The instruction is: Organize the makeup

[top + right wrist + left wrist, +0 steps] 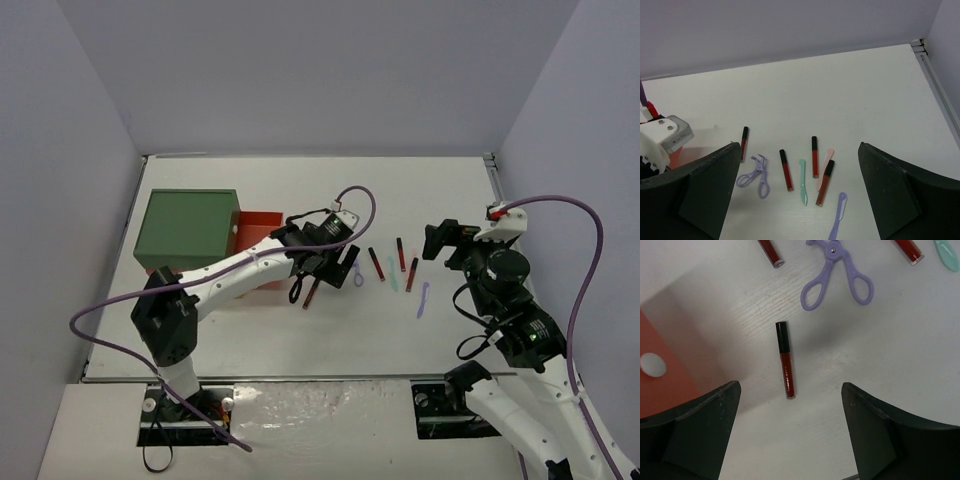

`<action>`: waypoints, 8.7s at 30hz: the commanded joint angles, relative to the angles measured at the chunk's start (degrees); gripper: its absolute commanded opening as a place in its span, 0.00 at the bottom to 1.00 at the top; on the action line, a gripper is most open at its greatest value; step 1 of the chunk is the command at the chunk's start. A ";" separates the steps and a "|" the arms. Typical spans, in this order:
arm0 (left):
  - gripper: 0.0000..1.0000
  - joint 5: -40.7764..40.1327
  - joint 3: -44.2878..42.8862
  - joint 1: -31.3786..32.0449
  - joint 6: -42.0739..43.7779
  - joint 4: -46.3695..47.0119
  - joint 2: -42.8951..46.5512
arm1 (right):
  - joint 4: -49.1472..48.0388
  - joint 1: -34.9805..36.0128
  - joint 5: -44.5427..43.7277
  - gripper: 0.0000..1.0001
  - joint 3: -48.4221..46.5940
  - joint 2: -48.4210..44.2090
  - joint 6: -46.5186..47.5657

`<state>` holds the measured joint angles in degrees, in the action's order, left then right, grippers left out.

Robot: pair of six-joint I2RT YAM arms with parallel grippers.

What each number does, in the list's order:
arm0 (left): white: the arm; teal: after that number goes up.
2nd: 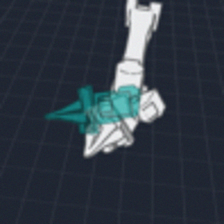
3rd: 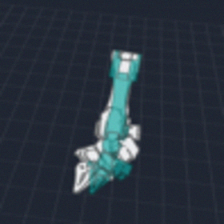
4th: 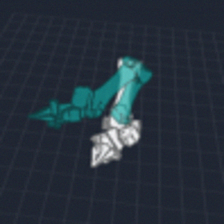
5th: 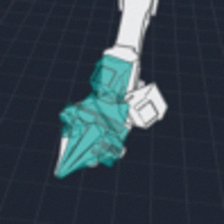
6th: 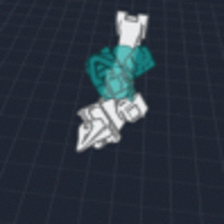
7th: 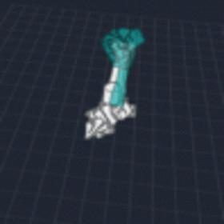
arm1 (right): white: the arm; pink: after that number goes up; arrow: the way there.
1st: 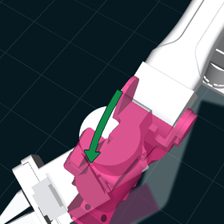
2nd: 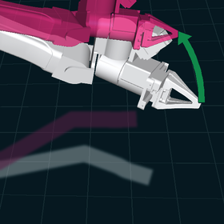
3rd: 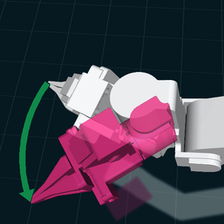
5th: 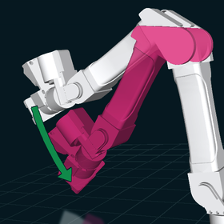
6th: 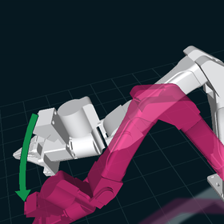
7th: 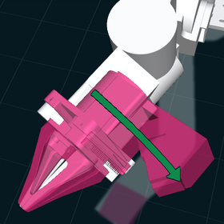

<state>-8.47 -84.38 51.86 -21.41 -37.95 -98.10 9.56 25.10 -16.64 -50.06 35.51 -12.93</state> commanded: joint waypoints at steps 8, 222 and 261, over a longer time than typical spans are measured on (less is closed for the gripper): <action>0.78 2.32 0.83 -4.46 -7.07 1.62 -7.83 | -0.36 -0.05 0.66 1.00 4.22 -3.37 -0.04; 0.97 -6.57 21.56 -35.05 11.20 17.73 47.60 | -20.77 16.88 15.44 0.00 -27.74 57.35 -15.48; 0.97 -5.61 22.31 -35.51 11.56 17.63 45.63 | -10.00 -7.35 8.45 0.56 -10.32 54.56 -0.65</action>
<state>-14.73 -60.25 16.78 -9.30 -23.70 -52.20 0.95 20.07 -10.33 -60.11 88.89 -15.73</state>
